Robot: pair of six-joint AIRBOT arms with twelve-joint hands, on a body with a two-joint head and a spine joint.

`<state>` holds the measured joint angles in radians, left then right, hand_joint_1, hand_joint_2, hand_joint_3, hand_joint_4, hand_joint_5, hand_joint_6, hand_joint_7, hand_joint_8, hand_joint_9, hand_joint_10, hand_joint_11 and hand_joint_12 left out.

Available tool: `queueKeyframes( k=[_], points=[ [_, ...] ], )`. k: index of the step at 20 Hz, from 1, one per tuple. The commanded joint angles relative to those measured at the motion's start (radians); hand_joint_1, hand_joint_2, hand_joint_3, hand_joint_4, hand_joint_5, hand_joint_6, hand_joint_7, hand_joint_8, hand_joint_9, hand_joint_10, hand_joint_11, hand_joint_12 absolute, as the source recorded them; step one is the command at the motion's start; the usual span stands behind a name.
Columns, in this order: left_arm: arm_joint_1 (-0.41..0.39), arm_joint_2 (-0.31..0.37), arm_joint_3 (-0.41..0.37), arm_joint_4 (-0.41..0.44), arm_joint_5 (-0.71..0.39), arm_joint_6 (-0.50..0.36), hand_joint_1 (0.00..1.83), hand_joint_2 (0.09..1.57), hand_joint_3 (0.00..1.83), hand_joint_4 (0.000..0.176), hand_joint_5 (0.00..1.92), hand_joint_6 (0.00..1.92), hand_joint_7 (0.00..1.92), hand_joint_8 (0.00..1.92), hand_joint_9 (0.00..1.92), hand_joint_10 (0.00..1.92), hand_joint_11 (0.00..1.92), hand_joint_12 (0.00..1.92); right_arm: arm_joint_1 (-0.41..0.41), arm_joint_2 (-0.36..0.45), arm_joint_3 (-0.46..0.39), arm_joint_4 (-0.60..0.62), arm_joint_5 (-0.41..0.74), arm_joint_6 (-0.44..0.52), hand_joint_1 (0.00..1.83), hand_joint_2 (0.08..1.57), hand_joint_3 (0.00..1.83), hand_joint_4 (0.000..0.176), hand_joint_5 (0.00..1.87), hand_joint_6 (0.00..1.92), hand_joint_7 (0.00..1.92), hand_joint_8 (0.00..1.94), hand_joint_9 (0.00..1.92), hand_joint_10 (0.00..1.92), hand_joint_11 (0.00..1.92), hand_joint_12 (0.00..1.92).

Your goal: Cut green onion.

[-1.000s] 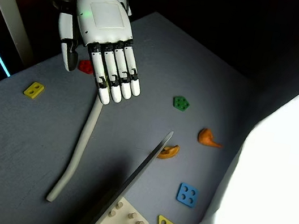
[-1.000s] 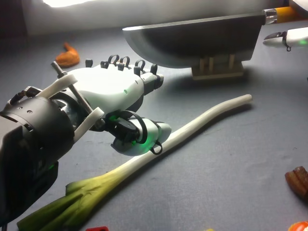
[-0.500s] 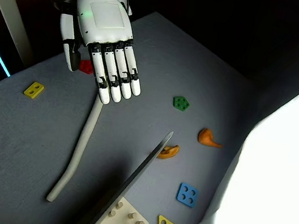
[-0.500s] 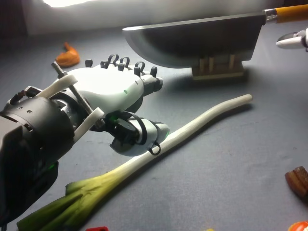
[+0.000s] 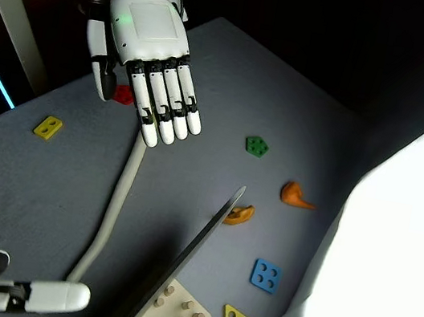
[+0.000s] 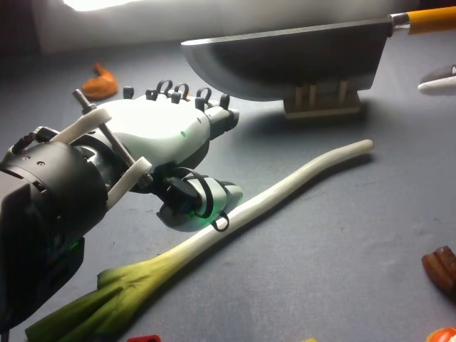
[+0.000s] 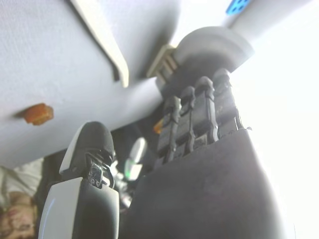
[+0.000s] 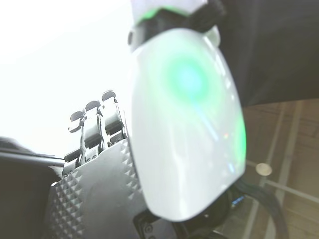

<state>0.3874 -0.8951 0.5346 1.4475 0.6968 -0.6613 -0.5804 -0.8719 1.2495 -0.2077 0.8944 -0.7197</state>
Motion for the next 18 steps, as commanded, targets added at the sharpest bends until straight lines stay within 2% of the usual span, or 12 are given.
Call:
queueKeyframes(
  k=[1,2,3,4,5,6,8,9,10,11,14,18],
  points=[
    [-0.014,-0.003,0.001,0.062,0.010,0.001,0.42,1.36,0.00,0.000,0.12,0.00,0.07,0.00,0.06,0.00,0.03,0.03,0.001,0.020,-0.014,0.040,0.122,-0.001,0.49,0.93,0.03,0.045,0.00,0.00,0.00,0.00,0.00,0.00,0.00,0.00],
    [-0.015,-0.004,-0.002,0.061,0.010,0.001,0.40,1.35,0.00,0.000,0.16,0.00,0.13,0.00,0.11,0.00,0.01,0.17,-0.001,0.033,-0.034,0.041,0.122,-0.001,0.37,1.04,0.03,0.015,0.20,0.03,0.22,0.04,0.14,0.04,0.00,0.25],
    [-0.015,-0.003,-0.006,0.055,0.010,0.001,0.27,1.36,0.00,0.000,0.30,0.00,0.35,0.00,0.29,0.01,0.00,0.50,-0.005,0.042,-0.047,0.041,0.122,-0.002,0.28,1.13,0.02,0.000,0.61,0.20,0.61,0.16,0.47,0.27,0.00,1.17],
    [-0.016,-0.004,-0.010,0.050,0.010,0.001,0.26,1.36,0.00,0.000,0.50,0.02,0.57,0.01,0.48,0.03,0.00,0.84,-0.011,0.049,-0.062,0.042,0.122,-0.020,0.23,1.16,0.01,0.000,0.84,0.34,0.86,0.33,0.62,0.79,0.19,1.60],
    [-0.016,-0.004,-0.014,0.045,0.013,0.001,0.31,1.36,0.00,0.000,0.79,0.06,0.90,0.06,0.80,0.13,0.15,1.18,-0.015,0.051,-0.073,0.043,0.122,-0.059,0.20,1.21,0.01,0.000,0.99,0.52,1.00,0.60,0.74,1.08,0.43,1.72],
    [-0.015,-0.005,-0.017,0.046,0.017,0.001,0.33,1.36,0.00,0.000,0.87,0.04,0.98,0.03,0.88,0.13,0.17,1.29,-0.018,0.051,-0.083,0.047,0.122,-0.094,0.19,1.22,0.01,0.000,1.00,0.62,0.99,0.75,0.76,1.16,0.48,1.73],
    [-0.016,-0.004,-0.020,0.063,0.018,0.001,0.25,1.38,0.00,0.000,1.14,0.09,1.24,0.16,0.90,0.89,0.38,1.71,-0.025,0.051,-0.094,0.063,0.122,-0.124,0.02,1.25,0.01,0.000,1.08,1.50,1.22,1.39,1.06,1.72,0.87,1.91],
    [-0.016,-0.003,-0.022,0.067,0.018,0.001,0.24,1.39,0.00,0.000,1.09,0.55,1.16,0.62,0.85,1.33,0.47,1.88,-0.026,0.051,-0.094,0.063,0.122,-0.124,0.00,1.26,0.01,0.000,1.21,1.61,1.41,1.45,1.33,1.77,1.18,1.92],
    [-0.016,-0.003,-0.025,0.068,0.018,0.001,0.20,1.40,0.00,0.000,1.01,1.14,1.09,1.13,0.87,1.62,0.55,1.91,-0.029,0.051,-0.094,0.063,0.122,-0.130,0.00,1.28,0.01,0.107,1.27,1.71,1.46,1.59,1.42,1.84,1.37,1.92],
    [-0.017,-0.003,-0.028,0.068,0.018,0.001,0.18,1.41,0.00,0.000,1.00,1.43,1.09,1.37,0.91,1.75,0.63,1.92,-0.030,0.050,-0.094,0.063,0.122,-0.138,0.02,1.29,0.01,0.162,1.28,1.74,1.46,1.67,1.43,1.89,1.43,1.92],
    [-0.022,-0.004,-0.034,0.068,0.018,0.001,0.10,1.44,0.01,0.000,1.13,1.79,1.22,1.83,1.18,1.92,0.95,1.92,-0.033,0.050,-0.096,0.063,0.122,-0.147,0.02,1.30,0.01,0.176,1.28,1.79,1.40,1.75,1.36,1.92,1.39,1.92],
    [-0.021,-0.004,-0.033,0.065,0.020,0.001,0.12,1.45,0.00,0.000,1.09,1.82,1.21,1.83,1.18,1.92,0.98,1.92,-0.035,0.050,-0.099,0.063,0.122,-0.155,0.05,1.29,0.00,0.176,1.26,1.86,1.36,1.86,1.36,1.92,1.38,1.92]
  ],
)
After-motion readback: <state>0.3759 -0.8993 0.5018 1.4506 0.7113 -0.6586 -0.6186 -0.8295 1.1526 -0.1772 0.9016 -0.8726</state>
